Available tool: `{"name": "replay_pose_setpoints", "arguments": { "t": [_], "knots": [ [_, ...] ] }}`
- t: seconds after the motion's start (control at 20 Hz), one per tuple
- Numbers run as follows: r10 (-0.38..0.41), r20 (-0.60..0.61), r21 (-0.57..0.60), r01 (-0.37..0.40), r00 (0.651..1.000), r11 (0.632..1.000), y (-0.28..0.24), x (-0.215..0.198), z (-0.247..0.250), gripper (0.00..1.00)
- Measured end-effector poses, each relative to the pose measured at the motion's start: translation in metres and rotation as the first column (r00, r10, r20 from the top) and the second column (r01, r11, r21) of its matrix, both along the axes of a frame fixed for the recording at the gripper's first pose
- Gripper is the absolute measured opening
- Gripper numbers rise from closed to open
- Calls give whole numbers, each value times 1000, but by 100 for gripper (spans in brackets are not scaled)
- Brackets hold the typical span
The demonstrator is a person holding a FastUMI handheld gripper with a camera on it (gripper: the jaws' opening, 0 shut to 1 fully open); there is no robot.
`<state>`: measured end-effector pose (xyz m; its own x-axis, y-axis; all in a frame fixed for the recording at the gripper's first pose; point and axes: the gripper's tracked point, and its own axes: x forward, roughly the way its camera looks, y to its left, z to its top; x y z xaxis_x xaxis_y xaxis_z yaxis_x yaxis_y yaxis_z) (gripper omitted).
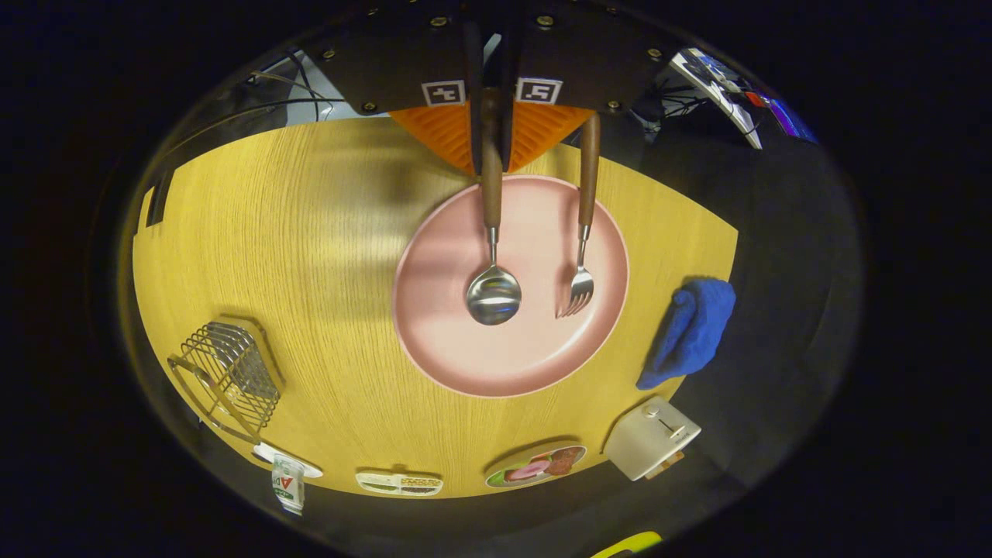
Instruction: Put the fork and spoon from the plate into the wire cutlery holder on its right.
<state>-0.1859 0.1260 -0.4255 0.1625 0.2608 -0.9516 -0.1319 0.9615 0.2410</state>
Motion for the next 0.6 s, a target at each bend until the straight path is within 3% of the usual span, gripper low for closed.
{"name": "replay_pose_setpoints", "arguments": {
  "t": [0.15, 0.6],
  "knots": [
    [-50, 29, 16, 49, 998, 999, -3, 9, 7, 4],
    [-204, 116, 82, 196, 972, 977, -28, 53, 49, 4]
  ]
}}
